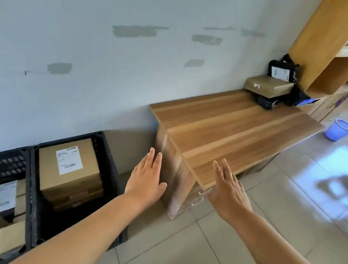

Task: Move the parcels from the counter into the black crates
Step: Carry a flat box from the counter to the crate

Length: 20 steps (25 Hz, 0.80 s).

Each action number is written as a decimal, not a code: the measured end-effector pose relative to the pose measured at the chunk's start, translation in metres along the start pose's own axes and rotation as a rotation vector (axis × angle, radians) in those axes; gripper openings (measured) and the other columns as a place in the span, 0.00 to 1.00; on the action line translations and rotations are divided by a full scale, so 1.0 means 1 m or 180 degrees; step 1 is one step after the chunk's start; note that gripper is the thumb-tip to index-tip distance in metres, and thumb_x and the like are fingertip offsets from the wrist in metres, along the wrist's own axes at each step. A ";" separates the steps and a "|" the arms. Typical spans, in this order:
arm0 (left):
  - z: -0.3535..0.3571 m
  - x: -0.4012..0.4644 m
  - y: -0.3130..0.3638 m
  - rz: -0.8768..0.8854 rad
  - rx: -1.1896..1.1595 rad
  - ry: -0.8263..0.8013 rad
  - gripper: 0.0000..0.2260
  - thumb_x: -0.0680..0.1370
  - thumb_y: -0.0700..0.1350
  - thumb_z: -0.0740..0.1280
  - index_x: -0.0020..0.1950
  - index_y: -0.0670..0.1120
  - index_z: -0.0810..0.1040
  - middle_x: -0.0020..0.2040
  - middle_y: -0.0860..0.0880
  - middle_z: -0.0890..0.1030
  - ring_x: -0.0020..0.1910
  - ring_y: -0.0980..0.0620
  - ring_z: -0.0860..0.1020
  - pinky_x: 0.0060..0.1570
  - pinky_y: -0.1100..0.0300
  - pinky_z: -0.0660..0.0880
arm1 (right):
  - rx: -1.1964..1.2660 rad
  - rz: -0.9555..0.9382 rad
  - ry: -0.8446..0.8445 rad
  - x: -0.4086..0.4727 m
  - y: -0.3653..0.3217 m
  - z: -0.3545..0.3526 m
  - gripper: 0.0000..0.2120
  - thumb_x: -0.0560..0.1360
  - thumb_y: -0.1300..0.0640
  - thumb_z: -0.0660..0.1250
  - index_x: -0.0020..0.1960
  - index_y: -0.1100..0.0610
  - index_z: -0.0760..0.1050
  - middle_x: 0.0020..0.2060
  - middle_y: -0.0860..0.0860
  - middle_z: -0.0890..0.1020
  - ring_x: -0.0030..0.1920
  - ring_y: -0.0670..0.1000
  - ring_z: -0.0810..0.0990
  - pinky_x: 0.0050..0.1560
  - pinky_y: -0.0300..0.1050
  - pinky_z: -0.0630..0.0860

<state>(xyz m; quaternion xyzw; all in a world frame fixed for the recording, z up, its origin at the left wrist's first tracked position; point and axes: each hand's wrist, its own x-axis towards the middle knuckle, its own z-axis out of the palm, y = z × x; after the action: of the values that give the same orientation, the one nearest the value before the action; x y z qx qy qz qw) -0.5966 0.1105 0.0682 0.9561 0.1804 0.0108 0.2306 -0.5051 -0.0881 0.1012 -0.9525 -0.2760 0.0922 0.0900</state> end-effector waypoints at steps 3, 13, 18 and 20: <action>0.006 0.030 0.043 -0.0050 -0.0177 -0.0092 0.36 0.80 0.51 0.61 0.79 0.45 0.41 0.79 0.46 0.38 0.78 0.47 0.44 0.74 0.54 0.49 | 0.0057 0.0081 0.0072 0.016 0.047 -0.029 0.42 0.77 0.56 0.64 0.78 0.49 0.37 0.77 0.49 0.37 0.78 0.51 0.46 0.75 0.45 0.52; 0.021 0.227 0.170 -0.0044 -0.0667 -0.0118 0.36 0.78 0.60 0.61 0.79 0.47 0.48 0.79 0.49 0.44 0.78 0.46 0.46 0.72 0.48 0.57 | 0.0019 0.0174 0.0144 0.148 0.205 -0.123 0.40 0.77 0.57 0.63 0.78 0.44 0.41 0.78 0.47 0.40 0.78 0.50 0.48 0.74 0.47 0.54; 0.031 0.315 0.232 0.0034 -0.0680 -0.0232 0.36 0.78 0.59 0.61 0.79 0.47 0.48 0.79 0.49 0.44 0.78 0.47 0.46 0.73 0.49 0.55 | 0.0050 0.0298 0.0140 0.208 0.275 -0.160 0.40 0.76 0.57 0.63 0.78 0.45 0.42 0.78 0.47 0.41 0.78 0.50 0.48 0.75 0.46 0.55; 0.036 0.345 0.257 0.0066 -0.0622 -0.0269 0.36 0.79 0.59 0.61 0.79 0.47 0.48 0.79 0.49 0.43 0.78 0.47 0.46 0.73 0.49 0.55 | 0.0060 0.0329 0.0143 0.227 0.305 -0.170 0.40 0.76 0.57 0.63 0.78 0.45 0.42 0.78 0.47 0.42 0.78 0.50 0.48 0.74 0.46 0.54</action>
<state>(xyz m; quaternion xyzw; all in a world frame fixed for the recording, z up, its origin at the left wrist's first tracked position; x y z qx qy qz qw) -0.1834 0.0026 0.1283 0.9305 0.1588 -0.0096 0.3300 -0.1226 -0.2393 0.1693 -0.9664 -0.2235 0.0780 0.1003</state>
